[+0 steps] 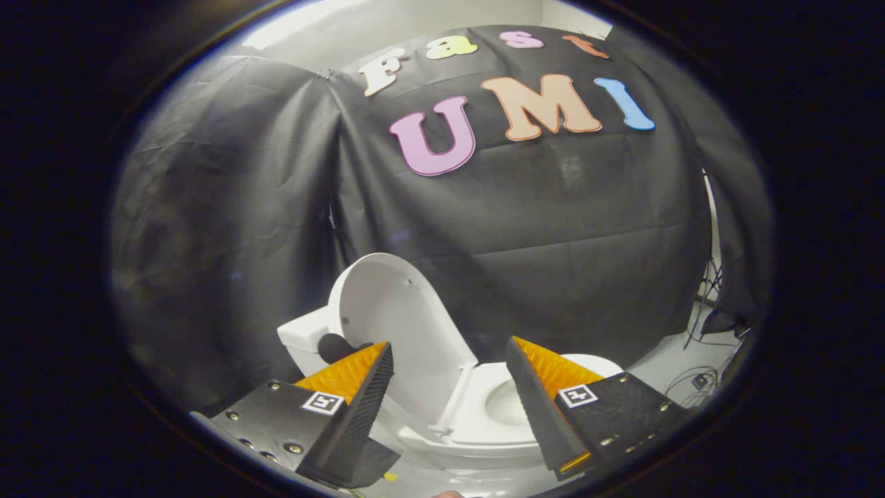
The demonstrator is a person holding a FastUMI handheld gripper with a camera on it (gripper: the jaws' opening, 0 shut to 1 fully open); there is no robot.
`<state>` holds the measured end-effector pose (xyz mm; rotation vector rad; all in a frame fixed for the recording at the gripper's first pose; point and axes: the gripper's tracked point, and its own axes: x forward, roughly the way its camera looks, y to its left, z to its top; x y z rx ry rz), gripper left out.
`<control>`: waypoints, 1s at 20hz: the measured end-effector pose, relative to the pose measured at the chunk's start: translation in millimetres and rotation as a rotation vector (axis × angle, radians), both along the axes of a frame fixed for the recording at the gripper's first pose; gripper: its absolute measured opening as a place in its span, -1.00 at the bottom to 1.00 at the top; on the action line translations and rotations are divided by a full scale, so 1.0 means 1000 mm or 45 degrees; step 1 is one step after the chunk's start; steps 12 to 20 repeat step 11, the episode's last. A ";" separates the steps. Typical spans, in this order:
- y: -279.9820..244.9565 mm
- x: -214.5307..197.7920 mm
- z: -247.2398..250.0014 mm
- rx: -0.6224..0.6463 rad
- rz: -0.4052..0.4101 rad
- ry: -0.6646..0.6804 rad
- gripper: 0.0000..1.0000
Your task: Open the toilet lid.
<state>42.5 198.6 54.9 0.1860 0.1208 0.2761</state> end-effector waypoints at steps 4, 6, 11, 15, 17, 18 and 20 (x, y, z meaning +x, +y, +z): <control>-0.043 -0.008 -0.002 -0.052 -0.051 -0.007 0.94; -0.067 -0.013 0.001 -0.080 -0.070 -0.028 0.99; -0.128 -0.017 0.004 -0.102 -0.161 -0.062 0.99; -0.128 -0.017 0.004 -0.102 -0.161 -0.062 0.99; -0.128 -0.017 0.004 -0.102 -0.161 -0.062 0.99; -0.128 -0.017 0.004 -0.102 -0.161 -0.062 0.99; -0.128 -0.017 0.004 -0.102 -0.161 -0.062 0.99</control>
